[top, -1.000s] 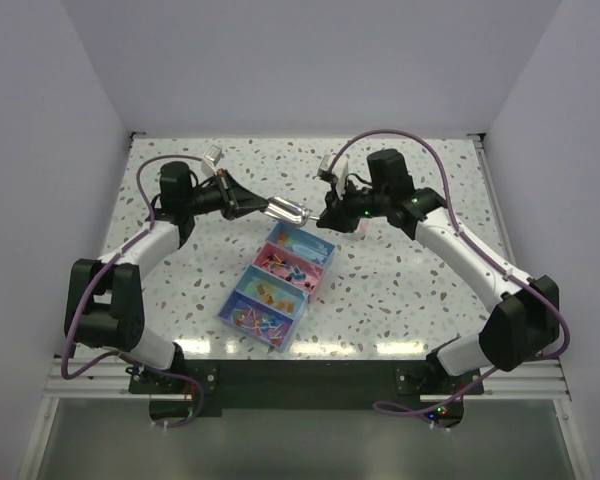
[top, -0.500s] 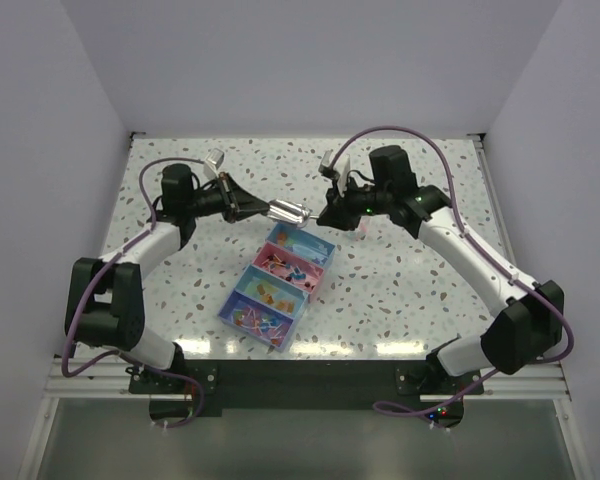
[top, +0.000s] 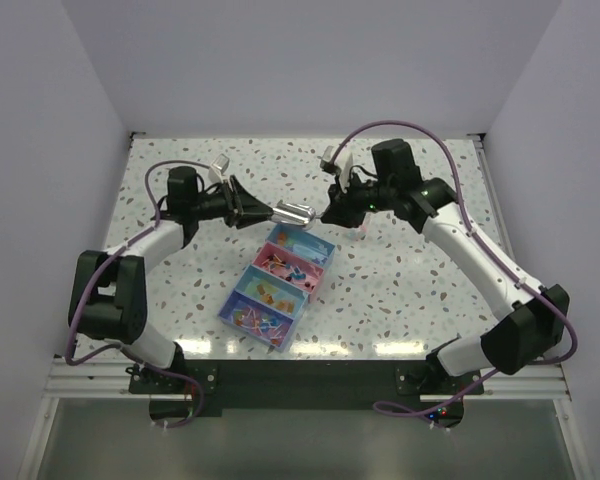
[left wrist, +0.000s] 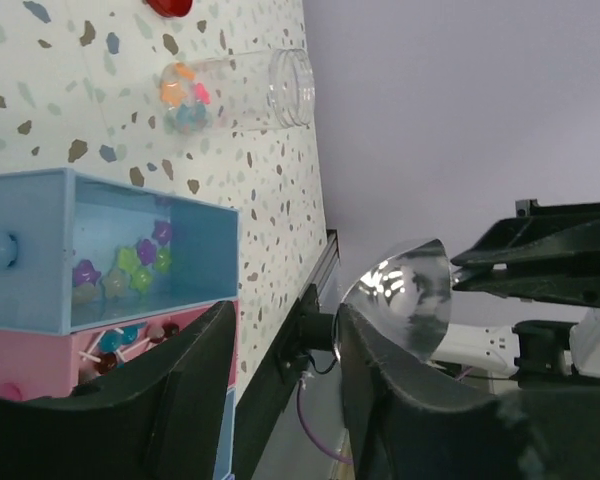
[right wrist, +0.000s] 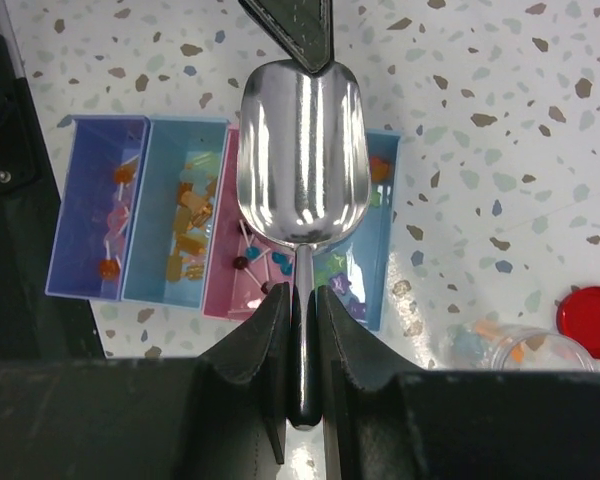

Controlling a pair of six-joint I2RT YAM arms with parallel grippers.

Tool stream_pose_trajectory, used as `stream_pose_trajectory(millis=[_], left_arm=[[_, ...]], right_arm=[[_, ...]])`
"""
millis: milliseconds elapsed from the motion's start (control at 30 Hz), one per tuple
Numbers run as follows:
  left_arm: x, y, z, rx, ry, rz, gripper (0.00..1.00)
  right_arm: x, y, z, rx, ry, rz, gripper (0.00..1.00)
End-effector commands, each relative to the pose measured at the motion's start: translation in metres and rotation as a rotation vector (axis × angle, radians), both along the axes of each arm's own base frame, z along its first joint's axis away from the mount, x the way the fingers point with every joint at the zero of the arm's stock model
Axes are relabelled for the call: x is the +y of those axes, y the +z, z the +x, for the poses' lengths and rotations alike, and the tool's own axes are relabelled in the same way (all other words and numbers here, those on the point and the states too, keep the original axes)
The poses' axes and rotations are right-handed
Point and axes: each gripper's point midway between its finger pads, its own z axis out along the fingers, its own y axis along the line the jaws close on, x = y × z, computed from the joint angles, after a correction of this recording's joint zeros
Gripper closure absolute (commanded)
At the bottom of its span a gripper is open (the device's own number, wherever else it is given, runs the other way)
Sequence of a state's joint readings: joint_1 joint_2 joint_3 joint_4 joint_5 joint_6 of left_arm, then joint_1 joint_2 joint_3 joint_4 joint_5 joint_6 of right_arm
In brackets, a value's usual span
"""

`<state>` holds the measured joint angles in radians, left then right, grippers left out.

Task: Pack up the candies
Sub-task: Adjust the spatula, then scoop the fake candies from the storage box.

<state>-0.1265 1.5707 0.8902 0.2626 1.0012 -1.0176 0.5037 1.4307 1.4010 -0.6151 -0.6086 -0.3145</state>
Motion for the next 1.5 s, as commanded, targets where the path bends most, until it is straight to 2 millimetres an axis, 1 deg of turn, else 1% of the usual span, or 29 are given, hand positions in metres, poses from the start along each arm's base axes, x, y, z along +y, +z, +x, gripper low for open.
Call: stream_pose_trajectory(millis=[0,33,67,100,133,167,200,267,300,333,400,433,467,500,533,567,600,633,700,733,767,833,867,933,967,1100,1200,1300,1467], left_arm=[[0.011,-0.010,0.016,-0.039,0.039,0.094,0.48],[0.015,-0.012,0.022,-0.031,0.063,0.136,0.46],[0.019,-0.018,0.027,-0.086,0.061,0.203,0.41],[0.029,-0.031,0.034,-0.072,0.106,0.292,0.40],[0.036,-0.037,0.034,-0.044,0.113,0.359,0.38],[0.043,-0.044,0.037,-0.087,0.111,0.435,0.38],[0.051,-0.055,0.038,-0.077,0.140,0.514,0.37],[0.056,-0.064,0.038,-0.111,0.130,0.585,0.38],[0.054,-0.067,0.037,-0.117,0.125,0.612,0.38],[0.053,-0.071,0.036,-0.119,0.118,0.626,0.40],[0.046,-0.076,0.035,-0.137,0.096,0.652,0.43],[0.044,-0.078,0.034,-0.143,0.091,0.661,0.46],[0.041,-0.080,0.034,-0.149,0.084,0.670,0.47],[0.035,-0.083,0.033,-0.161,0.078,0.685,0.48],[0.032,-0.084,0.032,-0.169,0.073,0.691,0.49],[0.030,-0.086,0.031,-0.174,0.063,0.700,0.49],[0.027,-0.088,0.030,-0.178,0.056,0.712,0.49],[0.026,-0.090,0.029,-0.178,0.051,0.718,0.51],[0.025,-0.093,0.030,-0.181,0.050,0.729,0.52],[0.025,-0.094,0.031,-0.180,0.052,0.730,0.55],[0.025,-0.097,0.031,-0.172,0.050,0.731,0.57],[0.022,-0.096,0.033,-0.175,0.045,0.727,0.61],[0.020,-0.098,0.033,-0.172,0.040,0.725,0.62],[0.014,-0.098,0.032,-0.175,0.028,0.718,0.66],[0.012,-0.100,0.031,-0.172,0.019,0.714,0.67],[0.011,-0.105,0.028,-0.163,0.013,0.715,0.68],[0.008,-0.106,0.026,-0.159,0.006,0.700,0.70],[0.002,-0.109,0.024,-0.156,-0.011,0.683,0.72],[-0.003,-0.109,0.023,-0.165,-0.023,0.663,0.72]], right_arm=[[-0.017,0.021,-0.004,-0.056,-0.019,-0.070,1.00],[-0.020,0.018,-0.004,-0.046,-0.028,-0.096,1.00],[-0.027,0.015,-0.002,-0.040,-0.053,-0.132,1.00],[-0.031,0.013,-0.005,-0.014,-0.059,-0.163,1.00],[-0.035,0.010,-0.006,-0.001,-0.070,-0.185,1.00],[-0.043,0.006,-0.006,0.016,-0.099,-0.230,1.00],[-0.045,0.002,-0.007,0.030,-0.105,-0.256,1.00],[-0.052,-0.001,-0.007,0.036,-0.127,-0.317,1.00],[-0.055,-0.012,-0.012,0.080,-0.122,-0.368,1.00],[-0.054,-0.015,-0.016,0.089,-0.113,-0.397,1.00],[-0.053,-0.024,-0.018,0.112,-0.108,-0.475,1.00],[-0.052,-0.027,-0.018,0.123,-0.107,-0.499,1.00],[-0.050,-0.027,-0.018,0.129,-0.108,-0.520,1.00],[-0.048,-0.022,-0.019,0.120,-0.107,-0.545,1.00],[-0.046,-0.032,-0.016,0.139,-0.107,-0.584,1.00],[-0.044,-0.029,-0.013,0.131,-0.119,-0.599,1.00],[-0.045,-0.034,-0.016,0.142,-0.117,-0.630,1.00],[-0.049,-0.040,-0.011,0.141,-0.138,-0.678,1.00],[-0.051,-0.042,-0.012,0.150,-0.151,-0.718,1.00],[-0.053,-0.046,-0.009,0.157,-0.163,-0.746,1.00],[-0.051,-0.043,-0.007,0.154,-0.178,-0.744,1.00],[-0.051,-0.043,-0.012,0.177,-0.176,-0.774,1.00],[-0.049,-0.043,-0.009,0.180,-0.188,-0.780,1.00],[-0.048,-0.047,-0.011,0.190,-0.187,-0.808,1.00],[-0.047,-0.052,-0.011,0.196,-0.187,-0.834,1.00],[-0.045,-0.060,-0.012,0.197,-0.176,-0.881,1.00],[-0.043,-0.062,-0.015,0.203,-0.171,-0.894,1.00],[-0.048,-0.065,-0.019,0.205,-0.177,-0.927,1.00],[-0.062,-0.068,-0.027,0.213,-0.193,-0.974,1.00]])
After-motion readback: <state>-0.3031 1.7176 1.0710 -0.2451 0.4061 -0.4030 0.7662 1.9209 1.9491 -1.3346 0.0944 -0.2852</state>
